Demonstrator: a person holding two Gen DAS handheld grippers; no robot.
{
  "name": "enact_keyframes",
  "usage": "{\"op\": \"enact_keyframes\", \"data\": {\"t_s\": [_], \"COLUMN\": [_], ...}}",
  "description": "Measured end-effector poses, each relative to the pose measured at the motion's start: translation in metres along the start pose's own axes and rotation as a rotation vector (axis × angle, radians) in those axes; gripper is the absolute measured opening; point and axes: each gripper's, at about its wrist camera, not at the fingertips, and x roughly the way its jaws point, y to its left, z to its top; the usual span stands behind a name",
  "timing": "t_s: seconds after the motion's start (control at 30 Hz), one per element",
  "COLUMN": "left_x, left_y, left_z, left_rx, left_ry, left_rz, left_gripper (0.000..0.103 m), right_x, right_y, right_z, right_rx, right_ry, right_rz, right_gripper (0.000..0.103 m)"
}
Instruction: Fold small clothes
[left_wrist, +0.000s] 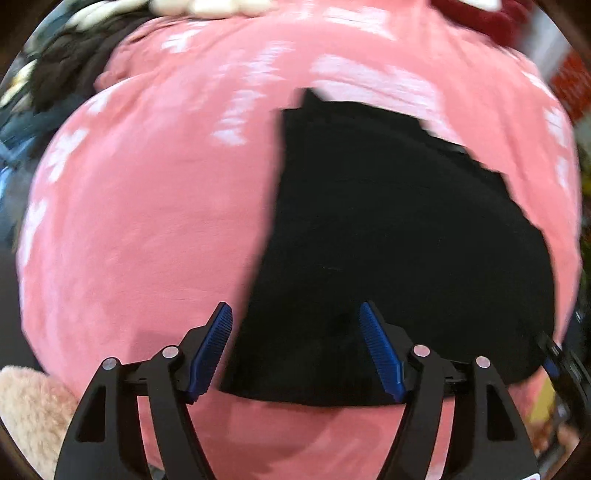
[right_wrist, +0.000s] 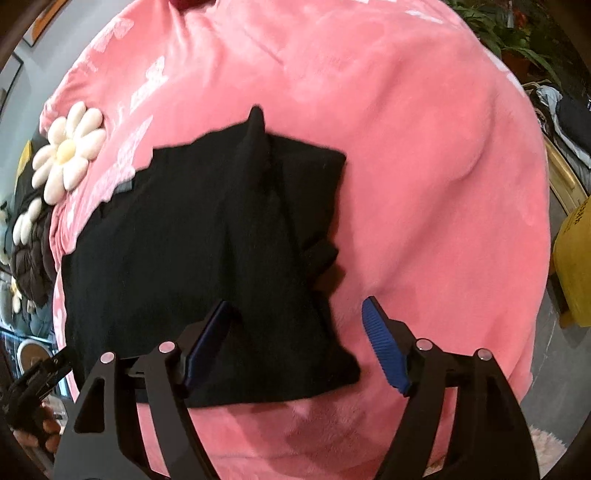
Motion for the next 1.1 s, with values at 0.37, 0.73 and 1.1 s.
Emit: {"op": "enact_keyframes", "data": {"t_s": [0.37,0.73,1.1], "left_x": [0.011,-0.145,-0.056], "left_y": [0.008,-0.166,-0.289], "left_z": [0.006,0.023,-0.043], "left_rx": [-0.034,0.365,0.506], "left_ry": [0.057,-0.210,-0.007], "left_rz": [-0.188,-0.377,-0.341], "left_gripper": [0.005,0.005,0.005], "right_x": [-0.045,-0.058,-0.057], "right_y": [0.014,0.022,-0.033], "right_z": [-0.016,-0.029,-0.016], "right_rx": [-0.033,-0.025,0.278], "right_ry": [-0.188,-0.212,-0.224], "right_rz": [-0.028,0.040,0.075], "right_gripper": [0.083,0.085,0.082]}}
